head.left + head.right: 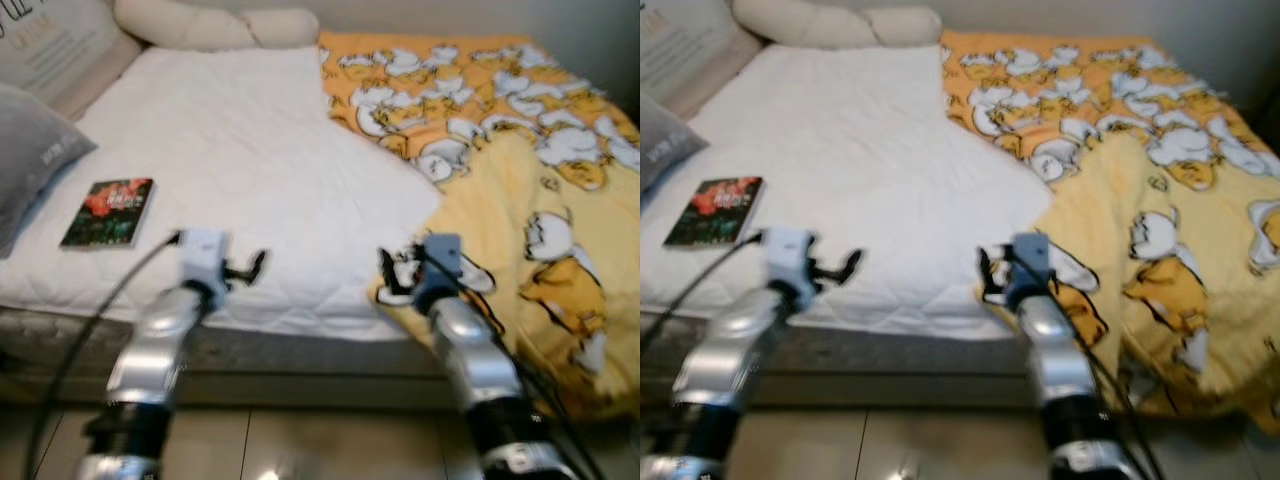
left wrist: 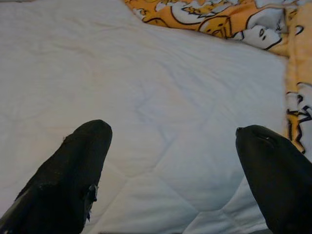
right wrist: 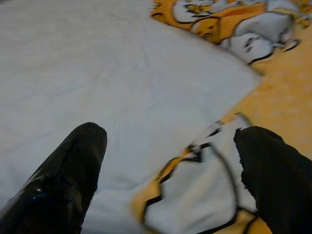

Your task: Clean up the room

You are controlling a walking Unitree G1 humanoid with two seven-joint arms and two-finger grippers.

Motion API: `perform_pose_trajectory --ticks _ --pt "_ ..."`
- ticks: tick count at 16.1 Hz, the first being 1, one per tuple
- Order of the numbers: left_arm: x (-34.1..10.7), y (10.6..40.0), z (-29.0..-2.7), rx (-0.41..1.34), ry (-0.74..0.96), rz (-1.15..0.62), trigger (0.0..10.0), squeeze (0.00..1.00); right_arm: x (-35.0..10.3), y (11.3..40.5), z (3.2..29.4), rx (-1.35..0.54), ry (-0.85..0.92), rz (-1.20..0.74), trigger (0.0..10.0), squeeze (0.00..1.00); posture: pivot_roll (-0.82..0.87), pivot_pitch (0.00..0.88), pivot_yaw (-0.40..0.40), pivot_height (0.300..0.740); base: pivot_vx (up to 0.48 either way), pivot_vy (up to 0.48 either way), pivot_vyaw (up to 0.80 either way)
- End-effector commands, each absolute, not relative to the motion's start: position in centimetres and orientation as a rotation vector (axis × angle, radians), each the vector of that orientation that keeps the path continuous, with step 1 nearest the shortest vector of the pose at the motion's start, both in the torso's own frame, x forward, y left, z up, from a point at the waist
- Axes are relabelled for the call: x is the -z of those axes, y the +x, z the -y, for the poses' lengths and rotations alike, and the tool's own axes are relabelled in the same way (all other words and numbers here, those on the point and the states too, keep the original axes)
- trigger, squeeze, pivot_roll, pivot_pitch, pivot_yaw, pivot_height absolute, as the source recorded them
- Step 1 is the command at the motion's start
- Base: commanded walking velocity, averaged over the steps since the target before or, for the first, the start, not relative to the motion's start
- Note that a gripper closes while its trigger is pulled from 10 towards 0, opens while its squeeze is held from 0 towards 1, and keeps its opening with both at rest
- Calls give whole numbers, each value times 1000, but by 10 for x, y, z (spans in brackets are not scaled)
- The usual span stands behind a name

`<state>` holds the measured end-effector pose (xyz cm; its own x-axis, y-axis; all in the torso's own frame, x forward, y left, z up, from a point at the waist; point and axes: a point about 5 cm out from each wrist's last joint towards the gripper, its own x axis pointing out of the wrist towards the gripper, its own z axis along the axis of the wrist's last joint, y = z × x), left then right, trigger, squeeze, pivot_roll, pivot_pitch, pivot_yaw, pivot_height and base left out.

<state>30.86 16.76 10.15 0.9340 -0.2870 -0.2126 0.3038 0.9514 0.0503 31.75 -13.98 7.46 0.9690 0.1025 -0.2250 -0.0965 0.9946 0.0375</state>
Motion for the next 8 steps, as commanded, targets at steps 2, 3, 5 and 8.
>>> perform_pose_trajectory --ticks 2,3,5,8 --pt "-103 309 -175 286 94 -206 10000 392 -77 319 137 -106 21 -222 10000 0 7 0 -2 740 302 0 0" --pt "-103 309 -175 287 95 -206 10000 396 -77 319 137 -105 17 -225 10000 0 7 0 -2 740 304 0 0" --pt "-103 308 -174 290 95 -207 10000 392 -75 318 136 -107 10 -232 10000 0 10 0 -4 740 304 0 0" --pt "-102 308 -173 291 95 -207 10000 392 -74 317 136 -109 10 -238 10000 0 12 0 -7 740 301 0 0"
